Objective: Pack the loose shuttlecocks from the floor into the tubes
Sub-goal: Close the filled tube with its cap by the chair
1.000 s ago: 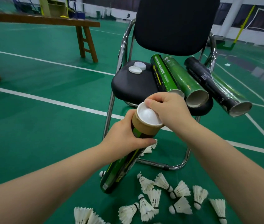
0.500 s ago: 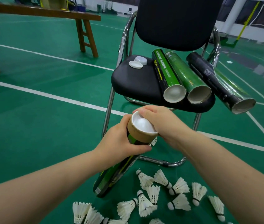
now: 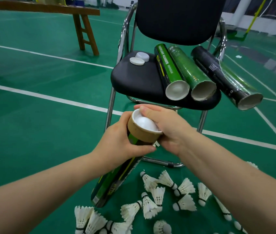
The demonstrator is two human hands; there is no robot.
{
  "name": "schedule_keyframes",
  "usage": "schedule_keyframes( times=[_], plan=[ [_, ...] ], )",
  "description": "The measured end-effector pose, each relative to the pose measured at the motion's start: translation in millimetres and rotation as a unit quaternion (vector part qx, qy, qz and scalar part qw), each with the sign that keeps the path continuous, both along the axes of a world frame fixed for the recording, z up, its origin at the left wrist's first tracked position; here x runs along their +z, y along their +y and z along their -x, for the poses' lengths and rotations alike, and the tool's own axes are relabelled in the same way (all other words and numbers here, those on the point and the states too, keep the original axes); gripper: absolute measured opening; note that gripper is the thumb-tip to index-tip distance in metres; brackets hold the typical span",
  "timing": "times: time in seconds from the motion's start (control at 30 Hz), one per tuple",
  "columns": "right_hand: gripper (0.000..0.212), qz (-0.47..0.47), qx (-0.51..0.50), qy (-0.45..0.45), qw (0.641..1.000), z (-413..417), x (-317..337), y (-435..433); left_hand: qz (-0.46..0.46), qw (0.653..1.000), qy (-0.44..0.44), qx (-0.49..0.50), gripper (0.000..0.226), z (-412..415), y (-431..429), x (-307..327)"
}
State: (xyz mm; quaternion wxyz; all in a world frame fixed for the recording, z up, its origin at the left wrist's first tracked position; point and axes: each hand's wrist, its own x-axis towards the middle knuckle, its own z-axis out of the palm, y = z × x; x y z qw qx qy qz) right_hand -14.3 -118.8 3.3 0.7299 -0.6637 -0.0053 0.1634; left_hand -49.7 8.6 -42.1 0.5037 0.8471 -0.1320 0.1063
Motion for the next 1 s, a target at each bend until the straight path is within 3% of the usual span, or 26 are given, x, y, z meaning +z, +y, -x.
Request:
schedule_keyframes(
  times=[0.17, 0.27, 0.47, 0.7, 0.8, 0.9, 1.0],
  plan=[
    [0.021, -0.120, -0.007, 0.017, 0.993, 4.8, 4.5, -3.7, -0.030, 0.999, -0.044, -0.006, 0.070, -5.1, 1.8, 14.6],
    [0.032, -0.155, -0.020, 0.026, 0.987, 5.6, 19.4, -6.7, 0.000, 0.997, -0.079, 0.013, 0.069, -11.9, -0.2, 28.5],
    [0.021, -0.133, -0.097, -0.015, 0.986, 16.7, 32.0, 2.8, 0.022, 0.995, -0.098, 0.007, 0.069, -9.3, -3.9, 33.8],
    [0.019, -0.085, -0.097, -0.047, 0.991, 23.4, 32.2, 3.3, 0.007, 0.995, -0.095, 0.001, 0.069, -0.8, -4.9, 37.5],
    [0.015, -0.073, -0.062, -0.084, 0.992, 20.0, 43.4, -8.1, -0.024, 0.994, -0.105, 0.000, 0.070, -8.1, -5.4, 53.2],
    [0.035, -0.003, 0.021, -0.118, 0.993, 18.1, 53.6, -17.0, -0.036, 0.992, -0.119, 0.011, 0.074, -16.2, -3.8, 69.5],
    [0.035, -0.025, 0.037, -0.119, 0.992, 20.4, 59.9, -16.8, -0.039, 0.990, -0.137, 0.000, 0.072, -16.8, -0.2, 76.5]
  ],
)
